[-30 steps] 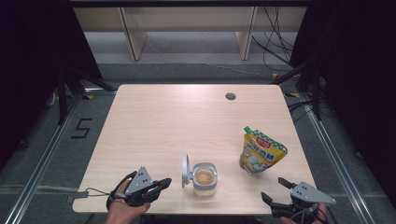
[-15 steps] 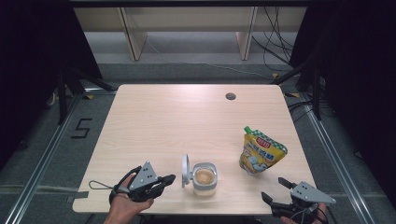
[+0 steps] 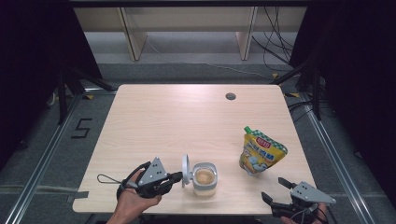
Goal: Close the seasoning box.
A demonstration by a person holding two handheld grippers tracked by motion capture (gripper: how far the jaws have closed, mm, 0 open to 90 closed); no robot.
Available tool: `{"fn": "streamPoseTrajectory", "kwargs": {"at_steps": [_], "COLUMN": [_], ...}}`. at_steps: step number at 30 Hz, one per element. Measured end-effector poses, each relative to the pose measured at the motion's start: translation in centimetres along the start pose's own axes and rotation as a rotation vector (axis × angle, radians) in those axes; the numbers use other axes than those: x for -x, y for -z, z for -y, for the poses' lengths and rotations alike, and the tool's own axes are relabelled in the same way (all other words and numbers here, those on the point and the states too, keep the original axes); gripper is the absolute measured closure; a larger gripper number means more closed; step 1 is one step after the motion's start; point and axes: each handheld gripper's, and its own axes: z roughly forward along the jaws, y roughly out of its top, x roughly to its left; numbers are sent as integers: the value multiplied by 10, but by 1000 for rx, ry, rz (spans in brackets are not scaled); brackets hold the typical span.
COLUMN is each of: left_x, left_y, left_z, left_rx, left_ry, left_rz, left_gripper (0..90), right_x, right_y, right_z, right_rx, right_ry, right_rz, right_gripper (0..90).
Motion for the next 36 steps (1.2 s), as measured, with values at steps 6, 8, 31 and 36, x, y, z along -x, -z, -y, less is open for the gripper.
{"fn": "streamPoseTrajectory", "kwargs": {"at_steps": [6,8,31,36], "left_x": [2,2,11,8], "left_y": [-2,-3,-13,-9], "left_z": [-5,-7,-19,-15], "left_rx": [-3,3,-1,9], "left_ry": [-3,-19,-35,-14], "left_rz": [0,4,38,34], "left_gripper": [890,890,888,877], "right_x": [-1,-1,-1,-2], "right_y": [0,0,-1,-1], "right_z": [0,0,0,0], "right_rx": [-2,-3,-4,-7], "right_ry": [-12,-8,-8,-10], "right_rz": [-9,-8,-16,-14], "right_gripper": [195,195,197,197]}}
